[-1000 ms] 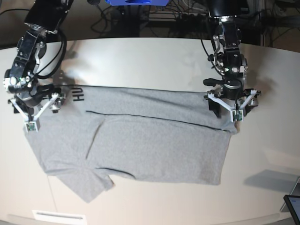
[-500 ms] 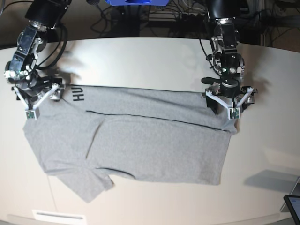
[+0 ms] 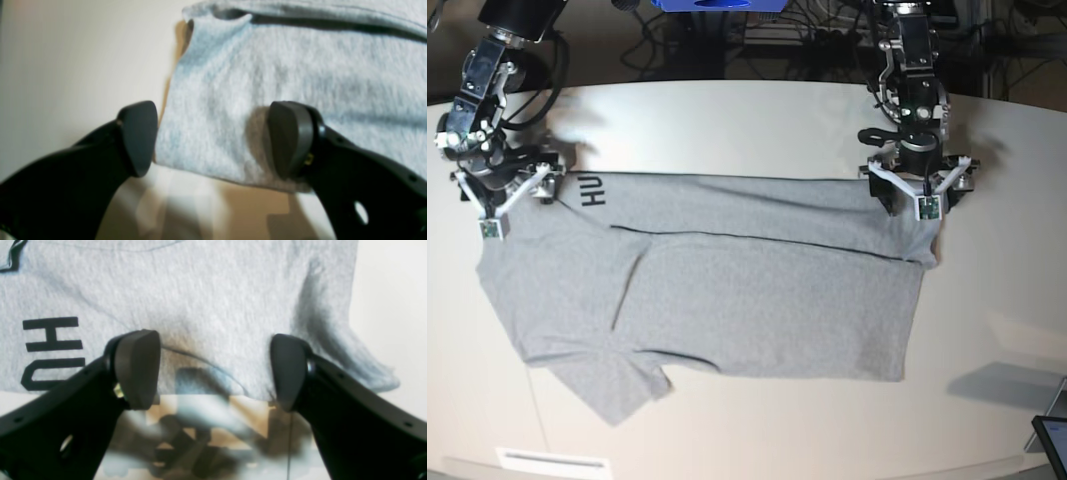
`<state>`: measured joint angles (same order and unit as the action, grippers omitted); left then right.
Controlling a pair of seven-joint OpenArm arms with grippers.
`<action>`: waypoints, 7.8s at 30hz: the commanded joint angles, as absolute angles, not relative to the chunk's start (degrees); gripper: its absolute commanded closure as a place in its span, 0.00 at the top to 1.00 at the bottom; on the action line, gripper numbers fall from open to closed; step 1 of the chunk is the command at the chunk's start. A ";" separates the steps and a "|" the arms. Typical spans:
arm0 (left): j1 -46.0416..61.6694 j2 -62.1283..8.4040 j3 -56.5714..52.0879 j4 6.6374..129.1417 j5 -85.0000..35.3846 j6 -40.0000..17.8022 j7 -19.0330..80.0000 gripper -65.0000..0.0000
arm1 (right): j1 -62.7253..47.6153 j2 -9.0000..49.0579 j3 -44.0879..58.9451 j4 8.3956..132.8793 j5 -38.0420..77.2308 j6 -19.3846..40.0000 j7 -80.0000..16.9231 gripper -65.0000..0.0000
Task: Fold the T-shirt properly
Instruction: 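Grasp the shoulder edge with both grippers and pull toward the robot, then open both grippers and release the shoulder edge of the grey shirt, then move the right gripper down along the shirt's side toward the hem, then move the left gripper along the shirt's side to the hem corner, then close both grippers on the hem corners of the grey shirt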
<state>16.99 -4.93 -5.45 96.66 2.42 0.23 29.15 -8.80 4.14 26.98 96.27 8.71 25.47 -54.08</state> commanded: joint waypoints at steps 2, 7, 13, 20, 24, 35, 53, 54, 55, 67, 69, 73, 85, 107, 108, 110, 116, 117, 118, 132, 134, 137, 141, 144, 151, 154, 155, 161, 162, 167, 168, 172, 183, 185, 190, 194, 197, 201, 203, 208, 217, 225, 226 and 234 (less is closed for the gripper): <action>18.95 -5.23 -5.49 98.42 3.12 0.40 31.52 0.78 | -10.42 4.53 27.21 98.15 7.52 25.54 -56.84 0.76; 21.93 -5.41 -5.76 101.05 3.12 0.40 31.60 0.78 | -13.41 4.44 27.21 102.02 7.52 25.54 -57.01 0.76; 26.24 -5.41 -5.93 104.22 3.12 0.40 31.60 0.78 | -16.40 4.44 27.65 104.13 7.52 25.54 -56.92 0.76; 31.16 -5.41 -6.02 108.35 3.12 0.40 31.60 0.78 | -19.47 4.09 30.46 106.86 7.60 25.54 -57.27 0.76; 33.10 -5.41 -6.11 109.93 3.12 0.40 31.60 0.77 | -20.97 4.09 31.25 106.86 7.60 25.54 -56.92 0.76; 38.73 -6.20 -6.11 112.13 3.12 0.48 31.60 0.77 | -23.43 4.00 31.25 106.86 7.69 25.54 -56.92 0.76; 36.88 -6.37 -6.20 115.12 3.12 0.48 33.89 0.77 | -21.67 4.18 31.25 106.86 7.69 25.54 -57.10 0.76; 36.70 -6.37 -6.20 115.38 3.12 0.48 34.07 0.77 | -21.67 4.35 31.25 106.95 7.69 25.54 -57.27 0.76; 36.62 -6.37 -6.20 115.56 3.12 0.48 34.07 0.77 | -21.67 4.35 31.25 107.38 7.69 25.54 -57.27 0.76; 36.70 -6.11 -6.29 117.14 3.12 0.48 34.07 0.77 | -20.09 4.53 33.36 112.75 7.52 25.54 -62.81 0.76; 36.79 -6.11 -6.29 117.23 3.03 0.48 34.07 0.77 | -19.65 4.53 34.33 113.45 7.52 25.54 -63.43 0.76; 35.65 -6.11 -6.29 117.23 2.86 0.48 33.71 0.77 | -18.59 6.02 34.86 113.63 7.60 25.54 -63.08 0.76; 23.43 -3.21 -5.85 116.70 3.03 0.48 39.25 0.77 | -10.33 11.12 34.59 113.27 7.60 25.54 -64.31 0.76; 12.44 -6.20 -13.49 114.59 2.59 0.13 48.13 0.78 | 14.73 13.23 34.68 88.75 7.69 40.00 -65.19 0.77; 12.70 -6.37 -13.76 114.59 2.59 0.13 48.04 0.78 | 15.87 14.29 34.51 86.55 7.69 40.00 -65.19 0.77; 12.79 -6.55 -13.85 114.59 2.86 0.13 48.04 0.78 | 18.68 15.08 34.51 80.92 7.69 40.00 -65.01 0.77; 12.62 -6.55 -13.93 114.15 3.03 0.13 48.04 0.78 | 25.80 17.01 34.86 68.00 7.69 40.00 -65.01 0.77; 12.44 -6.55 -13.93 114.15 3.03 0.13 48.04 0.78 | 26.59 17.01 34.86 66.95 7.69 40.00 -65.01 0.77; 12.35 -6.55 -13.93 114.07 3.03 0.13 48.04 0.78 | 27.30 17.01 34.86 66.15 7.69 40.00 -65.01 0.77; 12.79 -6.55 -13.93 112.22 2.95 0.13 47.96 0.78 | 37.41 22.29 44.35 43.91 7.69 40.00 -61.76 0.77; 12.79 -6.55 -13.93 112.22 2.95 0.13 47.96 0.78 | 38.11 23.69 44.35 40.57 7.69 40.00 -60.44 0.77; 12.53 -6.46 -13.93 112.22 2.95 0.13 47.96 0.78 | 38.46 24.57 44.35 36.62 7.69 40.00 -58.95 0.77; 12.35 -6.46 -13.93 112.22 2.95 0.13 47.96 0.78 | 38.46 24.48 44.44 34.33 7.78 40.00 -58.86 0.77; 12.35 -6.46 -13.93 112.22 2.95 0.13 47.96 0.78 | 38.29 23.78 44.44 34.15 7.78 40.00 -58.86 0.77; 12.35 -6.46 -13.93 112.22 2.77 0.13 47.96 0.78 | 38.20 21.49 44.44 33.54 7.78 40.00 -59.38 0.77; 12.35 -6.46 -13.93 112.22 2.77 0.13 47.96 0.78 | 38.11 21.14 44.44 33.45 7.78 40.00 -59.38 0.76; 12.26 -6.46 -13.93 112.22 2.86 0.13 47.96 0.78 | 38.02 21.05 44.44 33.45 7.78 40.00 -59.47 0.76; 12.18 -6.46 -13.93 112.22 2.86 0.13 47.96 0.78 | 37.32 20.97 44.44 33.36 7.78 40.00 -59.47 0.76; 12.18 -6.46 -13.93 112.22 2.77 0.13 47.96 0.78 | 37.32 20.97 44.44 33.36 7.78 40.00 -59.47 0.76; 10.77 -6.46 -13.85 111.78 2.59 0.13 48.22 0.78 | 37.32 20.97 44.09 33.36 7.78 40.00 -59.47 0.53; 10.59 -6.46 -13.85 111.43 2.59 0.13 48.22 0.78 | 37.32 20.97 44.09 33.36 7.78 40.00 -59.47 0.44; 9.01 -6.29 -13.85 109.58 2.51 0.13 48.31 0.78 | 37.32 20.97 43.91 33.36 7.69 40.00 -59.47 0.12; -0.84 -6.46 -13.93 100.97 2.33 0.13 48.31 0.79 | 37.32 20.97 43.91 33.36 7.69 40.00 -58.95 0.01; -4.09 -6.46 -14.02 97.71 2.33 -0.84 48.40 0.79 | 37.32 20.97 43.91 33.36 7.69 40.00 -58.95 0.01; -12.53 -6.46 -21.41 89.71 -7.78 -8.92 54.55 0.78 | 37.32 20.97 43.91 33.36 7.69 40.00 -58.95 0.01; -17.98 -9.19 -30.20 82.15 -19.38 -11.56 56.84 0.78 | 36.79 21.05 43.82 33.80 7.69 40.00 -58.95 0.01; -20.44 -12.09 -28.53 76.97 -21.49 -11.56 55.52 0.78 | 36.70 21.05 43.82 33.80 7.69 40.00 -58.95 0.01; -23.69 -14.64 -25.98 70.64 -21.67 -11.74 53.14 0.78 | 36.62 20.97 43.82 33.80 7.69 40.00 -58.86 0.01; -25.27 -15.43 -24.22 67.38 -21.76 -11.74 52.09 0.78 | 36.62 20.97 43.82 33.80 7.69 40.00 -58.86 0.01; -29.41 -15.34 -19.56 60.00 -21.85 -11.82 49.98 0.78 | 36.62 20.97 43.82 33.63 7.60 40.00 -57.45 0.01; -37.58 -15.25 -18.51 46.11 -21.85 -12.88 46.73 0.78 | 36.44 20.97 43.82 33.45 7.60 40.00 -57.27 0.01; -41.10 -15.08 -18.07 39.25 -21.76 -14.55 46.73 0.78 | 36.44 20.97 43.82 33.45 7.60 40.00 -57.27 0.01; -41.19 -14.99 -17.36 38.55 -21.76 -14.55 46.64 0.78 | 36.44 20.97 43.82 33.45 7.60 40.00 -57.27 0.01; -41.27 -14.20 -12.70 34.07 -21.85 -14.37 45.05 0.78 | 36.44 20.97 43.82 33.45 7.60 40.00 -57.27 0.01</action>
<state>-40.16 -14.11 -12.93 33.87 -21.56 -14.46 43.64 35.35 20.14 44.01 33.12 8.62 40.07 -56.84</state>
